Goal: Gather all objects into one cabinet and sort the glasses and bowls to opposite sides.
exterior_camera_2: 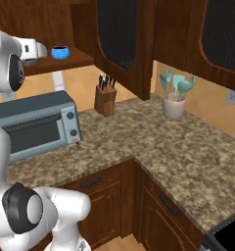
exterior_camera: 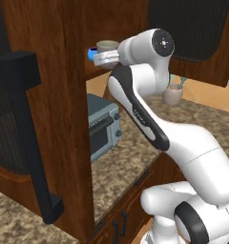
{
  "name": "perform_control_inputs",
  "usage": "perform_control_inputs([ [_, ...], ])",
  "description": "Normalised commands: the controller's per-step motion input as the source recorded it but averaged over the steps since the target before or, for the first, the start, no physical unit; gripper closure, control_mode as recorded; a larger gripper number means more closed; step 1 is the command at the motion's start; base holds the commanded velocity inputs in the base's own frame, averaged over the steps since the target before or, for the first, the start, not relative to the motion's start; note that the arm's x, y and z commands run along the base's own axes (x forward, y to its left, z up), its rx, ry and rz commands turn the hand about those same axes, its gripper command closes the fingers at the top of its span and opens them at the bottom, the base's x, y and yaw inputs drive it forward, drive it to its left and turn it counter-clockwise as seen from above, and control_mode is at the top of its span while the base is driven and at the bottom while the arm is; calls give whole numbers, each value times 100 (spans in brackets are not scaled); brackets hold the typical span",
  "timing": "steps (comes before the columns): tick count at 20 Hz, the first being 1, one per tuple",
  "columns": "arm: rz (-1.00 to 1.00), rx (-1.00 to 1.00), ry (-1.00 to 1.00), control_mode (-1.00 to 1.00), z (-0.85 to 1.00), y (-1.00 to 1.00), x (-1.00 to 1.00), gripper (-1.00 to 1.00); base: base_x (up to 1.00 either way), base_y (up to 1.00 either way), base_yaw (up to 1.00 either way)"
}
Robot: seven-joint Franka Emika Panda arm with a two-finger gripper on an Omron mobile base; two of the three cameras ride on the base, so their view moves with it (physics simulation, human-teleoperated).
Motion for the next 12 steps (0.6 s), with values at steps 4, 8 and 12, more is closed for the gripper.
perform_control_inputs([
  [4,0,0,3,-100,-12,12,36,100,0,0,0],
  [8,1,0,0,-100,-15,3,45,100,0,0,0],
  [12,1,0,0,-100,-18,3,45,100,0,0,0],
])
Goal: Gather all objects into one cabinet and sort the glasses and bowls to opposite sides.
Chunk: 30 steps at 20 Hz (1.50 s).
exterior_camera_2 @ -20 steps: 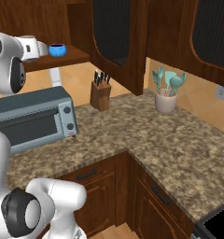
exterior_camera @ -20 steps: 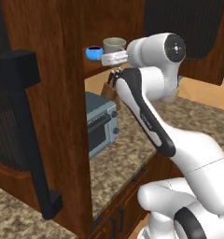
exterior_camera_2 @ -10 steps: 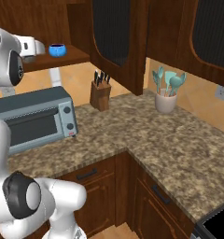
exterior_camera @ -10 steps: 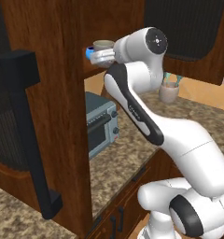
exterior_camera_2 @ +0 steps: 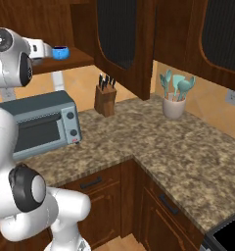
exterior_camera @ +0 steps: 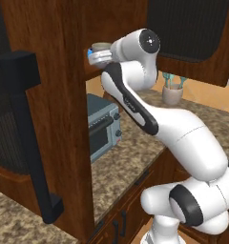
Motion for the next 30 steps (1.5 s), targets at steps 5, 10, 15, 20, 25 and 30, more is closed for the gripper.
perform_control_inputs([
  [5,2,0,0,-100,-13,22,27,100,0,0,0],
  [10,2,0,0,-100,-4,45,19,100,0,0,0],
  [15,0,0,0,-100,-7,34,37,100,0,0,0],
  [20,0,0,0,-100,-10,4,51,100,0,0,0],
  [25,0,0,0,-100,-1,2,41,100,0,0,0],
  [30,0,-2,0,-100,0,33,19,-100,0,0,0],
])
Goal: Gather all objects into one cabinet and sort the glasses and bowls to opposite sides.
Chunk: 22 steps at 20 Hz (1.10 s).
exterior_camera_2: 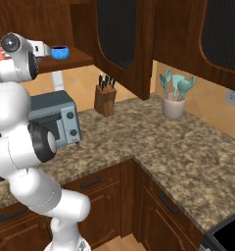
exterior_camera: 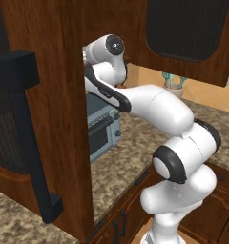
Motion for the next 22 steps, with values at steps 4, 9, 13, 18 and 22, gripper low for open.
perform_control_inputs([
  [4,0,1,0,-100,0,0,19,-100,0,0,0],
  [9,0,3,0,-100,0,0,36,-100,0,0,0],
  [13,0,2,-1,-100,6,0,18,-100,0,0,0],
  [18,0,3,-9,-100,29,-5,-37,-100,0,0,0],
  [22,0,5,-10,-100,19,-29,-86,-100,0,0,0],
])
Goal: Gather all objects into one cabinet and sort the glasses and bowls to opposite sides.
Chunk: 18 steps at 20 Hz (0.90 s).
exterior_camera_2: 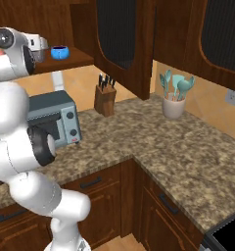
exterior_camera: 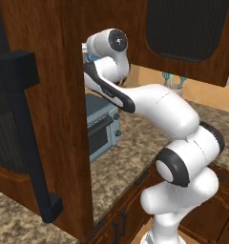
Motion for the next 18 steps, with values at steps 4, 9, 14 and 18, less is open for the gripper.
perform_control_inputs([
  [4,0,5,-18,-100,-13,-80,-100,-100,0,0,0],
  [9,0,8,-16,-100,-76,-100,-100,-100,0,0,0],
  [14,10,5,-15,-100,-60,-66,-100,-100,0,0,0],
  [18,24,0,-10,-100,-59,-8,-100,-100,0,0,0],
])
